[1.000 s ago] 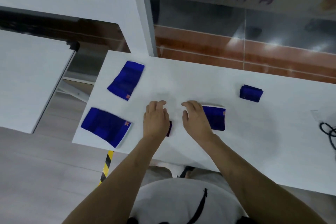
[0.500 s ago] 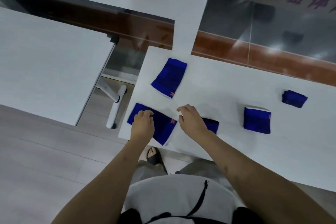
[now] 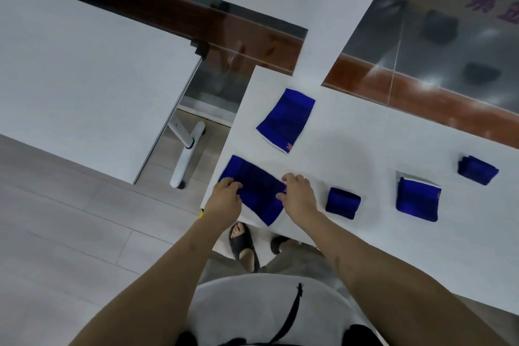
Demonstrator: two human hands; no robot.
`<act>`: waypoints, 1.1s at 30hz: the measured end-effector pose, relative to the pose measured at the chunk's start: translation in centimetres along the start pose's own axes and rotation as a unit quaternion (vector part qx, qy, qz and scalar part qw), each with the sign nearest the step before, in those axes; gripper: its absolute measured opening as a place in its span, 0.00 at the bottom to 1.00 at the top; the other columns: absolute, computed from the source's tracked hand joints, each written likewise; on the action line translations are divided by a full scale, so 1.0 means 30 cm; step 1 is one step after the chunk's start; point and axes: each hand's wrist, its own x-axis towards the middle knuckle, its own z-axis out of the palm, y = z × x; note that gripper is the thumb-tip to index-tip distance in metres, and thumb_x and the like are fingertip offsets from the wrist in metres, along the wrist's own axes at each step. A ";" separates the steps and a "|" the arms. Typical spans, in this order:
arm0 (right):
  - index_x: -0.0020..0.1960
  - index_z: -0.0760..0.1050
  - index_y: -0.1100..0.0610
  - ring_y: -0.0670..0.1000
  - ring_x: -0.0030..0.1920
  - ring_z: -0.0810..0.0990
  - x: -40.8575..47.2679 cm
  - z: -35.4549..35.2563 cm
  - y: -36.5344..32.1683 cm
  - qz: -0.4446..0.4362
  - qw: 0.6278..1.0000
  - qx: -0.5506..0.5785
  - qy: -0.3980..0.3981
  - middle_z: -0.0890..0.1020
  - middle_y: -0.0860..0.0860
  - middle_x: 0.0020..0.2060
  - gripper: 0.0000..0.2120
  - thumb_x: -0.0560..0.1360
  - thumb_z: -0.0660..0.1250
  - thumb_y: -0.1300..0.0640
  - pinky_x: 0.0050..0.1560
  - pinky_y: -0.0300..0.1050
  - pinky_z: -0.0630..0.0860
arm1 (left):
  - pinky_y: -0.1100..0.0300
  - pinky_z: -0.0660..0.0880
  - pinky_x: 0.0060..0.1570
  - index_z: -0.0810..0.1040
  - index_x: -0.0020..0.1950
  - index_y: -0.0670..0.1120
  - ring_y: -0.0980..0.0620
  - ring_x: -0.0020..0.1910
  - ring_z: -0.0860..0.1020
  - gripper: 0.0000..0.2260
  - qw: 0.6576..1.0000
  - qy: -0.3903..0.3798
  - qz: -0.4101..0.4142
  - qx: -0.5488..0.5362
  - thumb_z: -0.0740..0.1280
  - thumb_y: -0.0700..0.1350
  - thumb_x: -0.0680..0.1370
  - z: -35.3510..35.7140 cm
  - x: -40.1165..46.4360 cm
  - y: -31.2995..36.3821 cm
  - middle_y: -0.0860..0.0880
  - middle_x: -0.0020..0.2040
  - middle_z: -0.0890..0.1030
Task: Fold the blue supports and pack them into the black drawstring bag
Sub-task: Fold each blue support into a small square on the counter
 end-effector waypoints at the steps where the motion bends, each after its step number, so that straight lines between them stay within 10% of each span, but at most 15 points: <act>1: 0.66 0.74 0.55 0.53 0.57 0.77 0.003 0.001 -0.002 0.006 1.000 0.002 0.002 0.79 0.54 0.58 0.17 0.79 0.71 0.52 0.56 0.46 0.77 | 0.53 0.63 0.76 0.71 0.75 0.46 0.47 0.76 0.62 0.19 1.000 -0.004 0.003 0.004 0.57 0.42 0.84 -0.007 0.009 0.003 0.48 0.78 0.64; 14: 0.46 0.71 0.48 0.49 0.34 0.77 -0.058 -0.283 0.089 -0.010 0.971 0.233 0.047 0.79 0.47 0.34 0.09 0.78 0.64 0.62 0.38 0.52 0.78 | 0.49 0.73 0.64 0.71 0.72 0.45 0.44 0.67 0.70 0.18 0.997 0.049 0.050 0.013 0.58 0.38 0.83 -0.122 0.191 0.236 0.44 0.69 0.72; 24: 0.45 0.72 0.48 0.43 0.38 0.78 0.001 -0.447 0.205 0.044 0.941 0.317 0.113 0.83 0.39 0.48 0.10 0.79 0.65 0.63 0.40 0.43 0.77 | 0.46 0.53 0.80 0.58 0.81 0.44 0.43 0.83 0.48 0.27 0.959 -0.063 0.113 0.253 0.59 0.38 0.82 -0.104 0.442 0.340 0.45 0.84 0.50; 33: 0.44 0.72 0.51 0.44 0.34 0.69 0.049 -0.521 0.240 0.038 0.917 0.368 0.151 0.78 0.49 0.38 0.10 0.76 0.64 0.66 0.39 0.45 0.71 | 0.48 0.68 0.70 0.56 0.81 0.46 0.41 0.77 0.59 0.29 0.962 -0.064 0.085 0.252 0.61 0.42 0.81 0.033 0.296 0.413 0.42 0.81 0.53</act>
